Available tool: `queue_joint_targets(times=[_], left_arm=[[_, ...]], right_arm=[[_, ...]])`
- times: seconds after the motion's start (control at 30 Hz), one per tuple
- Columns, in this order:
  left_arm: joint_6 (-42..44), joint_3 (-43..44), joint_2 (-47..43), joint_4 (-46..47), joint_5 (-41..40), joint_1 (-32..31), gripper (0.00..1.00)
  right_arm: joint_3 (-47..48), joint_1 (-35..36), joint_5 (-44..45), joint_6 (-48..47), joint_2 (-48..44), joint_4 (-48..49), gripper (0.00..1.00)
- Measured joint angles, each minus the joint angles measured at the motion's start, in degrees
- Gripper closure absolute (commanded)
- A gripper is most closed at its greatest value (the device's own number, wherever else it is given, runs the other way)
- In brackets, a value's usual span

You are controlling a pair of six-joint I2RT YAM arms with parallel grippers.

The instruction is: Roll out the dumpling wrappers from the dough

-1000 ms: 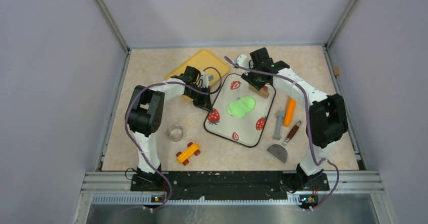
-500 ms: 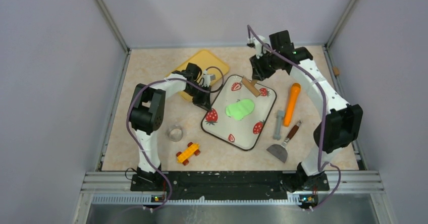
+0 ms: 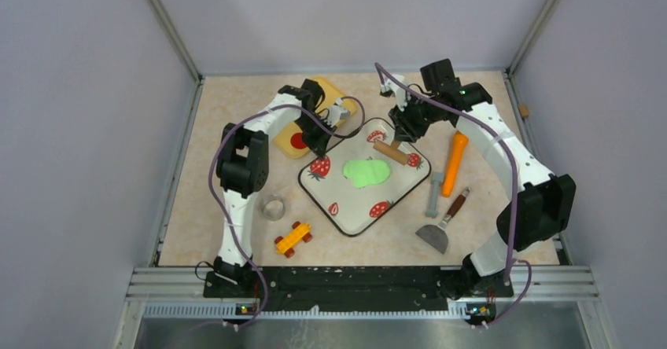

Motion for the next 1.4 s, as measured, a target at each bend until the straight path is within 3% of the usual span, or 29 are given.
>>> queue_joint_targets(times=[0.07, 0.13, 0.27, 0.47, 0.67, 0.87, 1.27, 1.4], left_arm=[[2.3, 0.2, 0.8, -1.6, -1.4, -0.6, 0.96], [3.4, 0.2, 1.5, -2.8, -2.3, -1.1, 0.72], [2.6, 0.2, 1.7, -1.9, -4.0, -1.7, 0.49], [-4.1, -3.5, -0.8, 3.9, -3.8, -0.3, 0.43], [-5.3, -13.0, -10.1, 6.7, -3.7, 1.9, 0.46], [-5.3, -16.0, -10.3, 7.5, -1.9, 2.1, 0.52], [-6.8, -15.9, -6.5, 9.2, 0.1, 2.2, 1.0], [-6.8, -15.9, -6.5, 8.5, 0.9, 2.2, 1.0]], right_arm=[[-0.1, 0.2, -0.7, -3.5, -0.3, -1.6, 1.0], [-0.1, 1.1, -0.7, -8.2, -0.8, -3.6, 1.0], [-0.2, 7.3, 2.6, -17.6, -1.7, -6.7, 1.0], [-0.7, 16.2, 6.1, -27.0, -2.5, -6.6, 1.0], [-3.3, 17.8, 9.6, -31.5, -2.5, -4.5, 1.0], [-4.5, 20.0, 10.6, -32.9, -1.2, -2.8, 1.0], [-11.7, 20.4, 11.0, -32.0, 1.5, 1.5, 1.0], [-13.9, 20.5, 11.9, -31.5, 1.4, 5.5, 1.0]])
